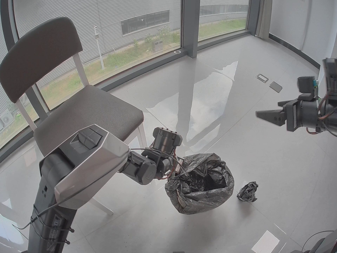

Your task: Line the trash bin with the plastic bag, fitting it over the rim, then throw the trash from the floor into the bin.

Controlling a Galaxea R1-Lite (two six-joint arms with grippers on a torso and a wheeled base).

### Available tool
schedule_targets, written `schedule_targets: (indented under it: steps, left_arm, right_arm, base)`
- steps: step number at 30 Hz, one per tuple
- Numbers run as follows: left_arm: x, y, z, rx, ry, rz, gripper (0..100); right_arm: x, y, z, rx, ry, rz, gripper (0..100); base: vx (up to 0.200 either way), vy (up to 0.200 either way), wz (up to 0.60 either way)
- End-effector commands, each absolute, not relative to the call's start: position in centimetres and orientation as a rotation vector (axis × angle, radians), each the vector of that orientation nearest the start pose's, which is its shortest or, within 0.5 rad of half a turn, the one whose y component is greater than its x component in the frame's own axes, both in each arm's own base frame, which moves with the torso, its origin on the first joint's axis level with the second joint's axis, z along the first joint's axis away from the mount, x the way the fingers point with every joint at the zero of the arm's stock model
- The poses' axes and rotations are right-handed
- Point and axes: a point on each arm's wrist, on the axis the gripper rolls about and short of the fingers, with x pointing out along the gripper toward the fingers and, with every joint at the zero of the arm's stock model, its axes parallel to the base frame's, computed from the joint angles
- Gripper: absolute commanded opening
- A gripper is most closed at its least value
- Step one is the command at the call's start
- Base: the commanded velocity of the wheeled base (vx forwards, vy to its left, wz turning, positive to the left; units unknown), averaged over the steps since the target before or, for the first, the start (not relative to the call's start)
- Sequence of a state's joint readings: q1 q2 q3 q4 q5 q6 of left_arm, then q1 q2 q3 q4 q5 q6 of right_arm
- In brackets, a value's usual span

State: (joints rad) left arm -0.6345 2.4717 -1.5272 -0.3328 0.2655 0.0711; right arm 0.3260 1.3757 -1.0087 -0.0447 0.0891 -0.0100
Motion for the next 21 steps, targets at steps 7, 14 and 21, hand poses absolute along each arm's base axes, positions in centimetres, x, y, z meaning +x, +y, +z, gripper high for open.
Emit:
schedule_targets:
  steps: [7,14,21]
  left_arm:
    - [36.6,-30.5,1.5,0.383,0.588,-0.46,100]
    - [35.2,-30.6,1.4,0.398,0.614,-0.477,100]
    - [37.0,-30.9,-1.0,0.434,0.614,-0.449,100]
  right_arm:
    - [18.1,3.4,25.4,0.034,0.154,0.32,100]
    - [17.7,2.5,25.8,0.044,0.102,0.328,100]
    - [17.1,2.5,25.8,0.045,0.101,0.377,100]
  base:
    - [0.0,0.0,0.0]
    - [0.0,0.0,0.0]
    - [0.0,0.0,0.0]
